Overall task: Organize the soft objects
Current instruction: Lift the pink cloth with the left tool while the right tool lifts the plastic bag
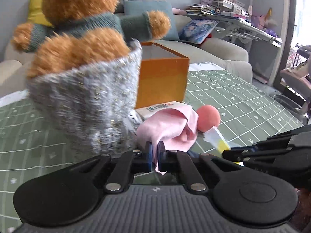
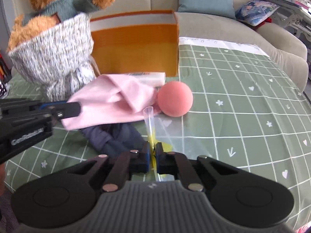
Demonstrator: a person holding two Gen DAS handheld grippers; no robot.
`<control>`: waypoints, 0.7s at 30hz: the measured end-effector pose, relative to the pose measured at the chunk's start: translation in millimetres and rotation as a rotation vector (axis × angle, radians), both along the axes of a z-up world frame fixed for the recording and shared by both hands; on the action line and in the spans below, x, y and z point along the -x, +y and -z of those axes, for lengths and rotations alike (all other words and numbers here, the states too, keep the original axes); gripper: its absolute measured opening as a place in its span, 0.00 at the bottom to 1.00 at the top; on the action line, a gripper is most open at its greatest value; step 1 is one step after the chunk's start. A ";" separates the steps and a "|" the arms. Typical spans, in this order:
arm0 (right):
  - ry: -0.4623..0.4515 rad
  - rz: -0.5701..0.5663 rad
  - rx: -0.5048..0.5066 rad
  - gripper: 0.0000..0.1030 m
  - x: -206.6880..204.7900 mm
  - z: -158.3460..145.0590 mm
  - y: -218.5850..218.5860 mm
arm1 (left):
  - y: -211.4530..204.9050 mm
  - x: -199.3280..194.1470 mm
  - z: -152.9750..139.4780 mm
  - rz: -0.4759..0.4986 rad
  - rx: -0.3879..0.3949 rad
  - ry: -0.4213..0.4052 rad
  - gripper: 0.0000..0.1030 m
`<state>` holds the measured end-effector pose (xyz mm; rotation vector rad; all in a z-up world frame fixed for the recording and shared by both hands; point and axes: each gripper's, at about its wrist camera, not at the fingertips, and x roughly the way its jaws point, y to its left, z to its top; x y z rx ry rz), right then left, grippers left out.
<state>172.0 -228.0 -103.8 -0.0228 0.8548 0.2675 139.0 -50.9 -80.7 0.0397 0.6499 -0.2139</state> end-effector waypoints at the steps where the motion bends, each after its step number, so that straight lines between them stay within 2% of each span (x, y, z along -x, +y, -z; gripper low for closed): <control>1: -0.008 0.009 0.002 0.02 1.7 -2.6 -1.1 | -0.1 2.5 -2.9 -0.003 -0.003 -0.003 0.05; 9: -0.082 -0.036 -0.007 0.00 21.3 -22.6 5.0 | 12.3 30.1 -33.7 -0.047 0.034 -0.054 0.05; 12: -0.108 -0.065 -0.001 0.00 31.9 -29.3 10.8 | 22.8 37.3 -41.6 -0.080 0.083 -0.047 0.05; 14: -0.119 -0.075 0.001 0.00 38.0 -32.3 12.9 | 20.5 33.1 -42.2 -0.069 0.065 -0.014 0.05; 19: -0.095 -0.114 -0.001 0.00 44.7 -30.2 20.2 | 23.4 30.4 -15.5 -0.069 0.025 0.164 0.07; 21: -0.084 -0.142 0.011 0.00 47.2 -26.8 25.9 | 20.8 31.8 -9.0 -0.049 -0.024 0.198 0.09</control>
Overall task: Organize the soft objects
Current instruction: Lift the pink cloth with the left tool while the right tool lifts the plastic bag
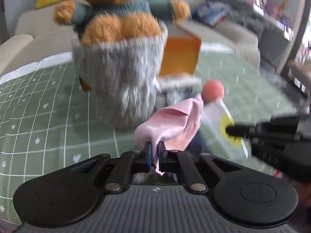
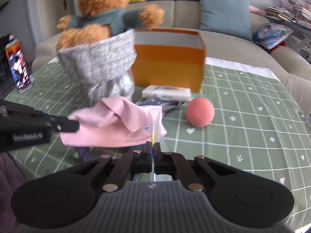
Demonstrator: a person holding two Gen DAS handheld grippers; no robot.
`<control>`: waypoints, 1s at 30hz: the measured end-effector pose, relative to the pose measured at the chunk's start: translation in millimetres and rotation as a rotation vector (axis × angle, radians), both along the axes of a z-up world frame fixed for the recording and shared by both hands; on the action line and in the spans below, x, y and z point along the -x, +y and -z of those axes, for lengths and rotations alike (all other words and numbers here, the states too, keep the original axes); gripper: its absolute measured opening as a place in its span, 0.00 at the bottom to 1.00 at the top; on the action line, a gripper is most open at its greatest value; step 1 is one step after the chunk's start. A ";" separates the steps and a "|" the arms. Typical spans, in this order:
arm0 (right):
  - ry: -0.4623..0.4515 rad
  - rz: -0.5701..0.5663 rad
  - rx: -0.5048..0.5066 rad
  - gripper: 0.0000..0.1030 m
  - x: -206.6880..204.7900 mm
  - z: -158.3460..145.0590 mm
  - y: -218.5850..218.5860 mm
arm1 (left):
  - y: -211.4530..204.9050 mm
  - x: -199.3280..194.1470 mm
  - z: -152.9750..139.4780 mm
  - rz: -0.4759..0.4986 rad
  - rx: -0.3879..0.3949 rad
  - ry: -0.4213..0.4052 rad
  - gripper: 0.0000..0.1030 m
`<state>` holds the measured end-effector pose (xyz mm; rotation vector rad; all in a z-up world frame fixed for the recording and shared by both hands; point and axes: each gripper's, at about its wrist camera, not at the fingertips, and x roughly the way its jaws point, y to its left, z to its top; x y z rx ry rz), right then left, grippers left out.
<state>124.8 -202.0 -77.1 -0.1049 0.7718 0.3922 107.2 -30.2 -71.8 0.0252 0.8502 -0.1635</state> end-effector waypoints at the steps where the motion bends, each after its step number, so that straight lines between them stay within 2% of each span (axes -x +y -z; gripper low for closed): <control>1: 0.001 -0.009 0.007 0.00 1.5 1.0 2.2 | -2.0 1.3 1.1 0.011 -0.026 -0.003 0.13; 2: 0.000 -0.016 0.013 0.00 2.3 1.8 3.9 | -3.6 1.7 1.6 0.025 -0.051 -0.005 0.25; 3: -0.001 -0.016 0.015 0.00 2.5 1.9 4.6 | -5.8 1.5 1.4 0.048 -0.075 -0.007 0.42; 5: 0.004 -0.009 0.007 0.00 1.2 1.6 3.5 | -11.6 3.9 0.0 0.094 -0.124 -0.038 0.55; 10: 0.038 0.014 -0.040 0.00 -5.3 3.9 -4.3 | -28.3 0.5 6.1 0.260 -0.180 -0.075 0.57; 13: 0.053 0.048 -0.074 0.00 -10.2 4.4 -11.9 | -41.7 -1.9 18.3 0.325 -0.232 -0.085 0.57; 15: 0.068 0.067 -0.097 0.00 -13.8 6.1 -17.1 | -50.8 -1.9 24.2 0.369 -0.252 -0.098 0.56; 16: 0.077 0.073 -0.103 0.00 -15.2 7.7 -18.3 | -55.7 -3.5 27.1 0.388 -0.260 -0.099 0.53; 17: 0.085 0.074 -0.107 0.00 -16.4 9.5 -18.4 | -59.4 -4.6 29.2 0.396 -0.266 -0.106 0.46; 20: 0.097 0.062 -0.109 0.00 -19.0 13.8 -15.7 | -66.4 -9.0 34.3 0.413 -0.268 -0.116 0.44; 25: 0.119 0.056 -0.111 0.00 -24.0 19.6 -13.6 | -64.9 -26.0 45.7 0.388 -0.240 -0.079 0.41; 28: 0.130 0.051 -0.112 0.00 -26.2 21.3 -12.2 | -63.9 -31.9 50.7 0.382 -0.227 -0.064 0.25; 30: 0.142 0.044 -0.102 0.00 -27.3 22.7 -10.7 | -60.7 -35.6 50.7 0.367 -0.195 -0.059 0.06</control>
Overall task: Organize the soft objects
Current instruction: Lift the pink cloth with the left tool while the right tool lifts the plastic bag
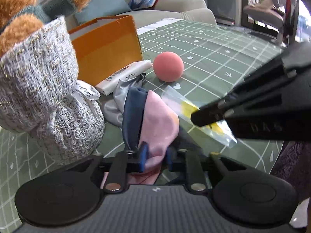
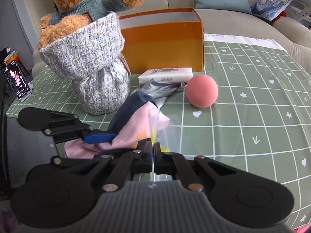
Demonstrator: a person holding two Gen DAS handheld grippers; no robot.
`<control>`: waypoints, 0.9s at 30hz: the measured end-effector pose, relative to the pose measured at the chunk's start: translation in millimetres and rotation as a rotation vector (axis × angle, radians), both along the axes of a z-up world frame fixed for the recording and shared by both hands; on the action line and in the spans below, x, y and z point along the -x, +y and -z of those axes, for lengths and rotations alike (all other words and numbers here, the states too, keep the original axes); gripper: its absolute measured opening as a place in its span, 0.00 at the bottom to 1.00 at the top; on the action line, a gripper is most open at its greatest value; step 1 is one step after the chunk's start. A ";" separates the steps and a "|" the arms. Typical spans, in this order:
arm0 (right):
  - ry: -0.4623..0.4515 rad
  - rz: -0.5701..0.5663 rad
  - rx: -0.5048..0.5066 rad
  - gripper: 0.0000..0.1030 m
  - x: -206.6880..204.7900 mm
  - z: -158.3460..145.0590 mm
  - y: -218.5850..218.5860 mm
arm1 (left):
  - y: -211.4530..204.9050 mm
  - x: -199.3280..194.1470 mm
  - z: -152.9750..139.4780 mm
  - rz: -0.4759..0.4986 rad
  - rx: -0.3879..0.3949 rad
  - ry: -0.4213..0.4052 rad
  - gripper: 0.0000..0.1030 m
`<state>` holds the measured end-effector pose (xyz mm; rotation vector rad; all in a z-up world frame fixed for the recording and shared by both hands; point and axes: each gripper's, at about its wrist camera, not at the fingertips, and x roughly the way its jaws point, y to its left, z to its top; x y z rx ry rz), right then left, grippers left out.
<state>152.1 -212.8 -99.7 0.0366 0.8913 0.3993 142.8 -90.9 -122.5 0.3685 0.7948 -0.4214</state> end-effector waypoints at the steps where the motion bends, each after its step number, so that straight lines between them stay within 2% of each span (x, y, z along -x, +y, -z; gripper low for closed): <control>1: 0.003 -0.001 0.001 0.00 -0.5 0.5 0.7 | 1.6 -1.2 -0.4 -0.015 0.011 0.000 0.04; 7: -0.004 0.008 -0.003 0.00 -0.4 -2.9 -1.6 | 17.1 6.9 -21.3 -0.074 0.082 -0.045 0.03; 14: -0.063 0.002 -0.030 0.00 13.8 -26.4 -4.8 | 39.9 24.0 -63.4 -0.156 0.244 -0.037 0.02; 19: -0.107 -0.009 -0.029 0.00 28.3 -47.4 -3.2 | 46.8 40.8 -94.2 -0.226 0.290 -0.082 0.02; 21: -0.122 -0.019 -0.036 0.00 36.1 -58.6 -2.8 | 50.7 44.6 -103.5 -0.249 0.301 -0.071 0.02; 27: -0.124 -0.038 -0.132 0.00 58.5 -85.0 -4.8 | 55.4 69.1 -122.7 -0.298 0.254 -0.088 0.02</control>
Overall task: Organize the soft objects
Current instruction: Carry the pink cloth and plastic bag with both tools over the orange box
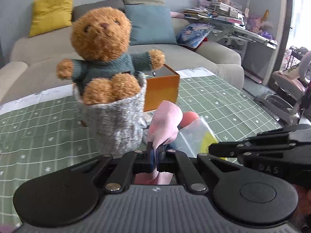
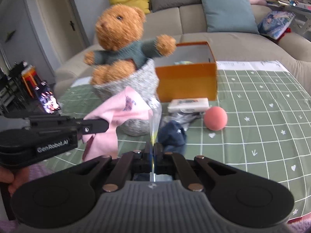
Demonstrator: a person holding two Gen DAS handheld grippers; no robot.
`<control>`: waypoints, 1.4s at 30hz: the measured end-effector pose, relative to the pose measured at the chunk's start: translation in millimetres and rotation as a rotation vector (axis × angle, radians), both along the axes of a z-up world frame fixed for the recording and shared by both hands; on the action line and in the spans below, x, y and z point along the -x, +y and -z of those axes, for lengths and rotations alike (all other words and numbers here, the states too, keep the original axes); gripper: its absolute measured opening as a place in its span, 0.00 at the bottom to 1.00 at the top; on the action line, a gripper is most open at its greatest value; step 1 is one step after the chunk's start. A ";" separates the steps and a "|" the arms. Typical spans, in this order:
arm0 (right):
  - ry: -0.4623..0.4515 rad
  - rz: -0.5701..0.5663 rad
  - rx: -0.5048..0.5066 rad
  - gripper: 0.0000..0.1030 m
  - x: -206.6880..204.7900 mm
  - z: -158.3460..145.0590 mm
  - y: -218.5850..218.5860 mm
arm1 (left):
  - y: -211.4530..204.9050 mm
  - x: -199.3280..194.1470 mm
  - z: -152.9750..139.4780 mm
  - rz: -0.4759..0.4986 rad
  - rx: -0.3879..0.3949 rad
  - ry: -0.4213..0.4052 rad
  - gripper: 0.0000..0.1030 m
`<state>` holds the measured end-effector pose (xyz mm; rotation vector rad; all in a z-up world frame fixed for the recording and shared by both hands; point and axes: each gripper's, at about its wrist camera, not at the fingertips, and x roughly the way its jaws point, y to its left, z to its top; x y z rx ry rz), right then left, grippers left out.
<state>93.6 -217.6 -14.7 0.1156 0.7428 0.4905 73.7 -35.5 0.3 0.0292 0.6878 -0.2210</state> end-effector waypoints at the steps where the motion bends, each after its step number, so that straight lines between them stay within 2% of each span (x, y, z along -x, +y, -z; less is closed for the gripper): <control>1: -0.011 -0.005 0.005 0.00 4.0 -3.5 1.4 | 1.2 2.8 -2.5 -0.008 0.000 0.004 0.02; 5: -0.021 -0.007 0.005 0.00 16.6 -16.1 4.6 | 2.5 12.3 -13.7 -0.021 -0.009 -0.013 0.02; 12: -0.096 -0.040 0.041 0.00 33.0 -48.0 7.5 | -0.8 21.5 -42.8 -0.030 -0.055 -0.047 0.02; 19: -0.191 -0.044 0.067 0.00 27.3 -84.6 1.4 | -5.9 11.0 -81.6 0.011 -0.025 -0.124 0.02; 29: -0.331 -0.054 0.050 0.00 -31.8 -141.2 -11.0 | -13.4 -45.3 -137.3 0.056 0.009 -0.244 0.02; 38: -0.396 -0.044 0.060 0.00 -106.1 -171.3 -13.4 | -24.0 -123.1 -164.5 0.075 0.034 -0.240 0.02; 42: -0.354 -0.036 0.040 0.00 -152.3 -169.1 -19.3 | -38.1 -162.8 -166.8 0.064 -0.043 -0.231 0.02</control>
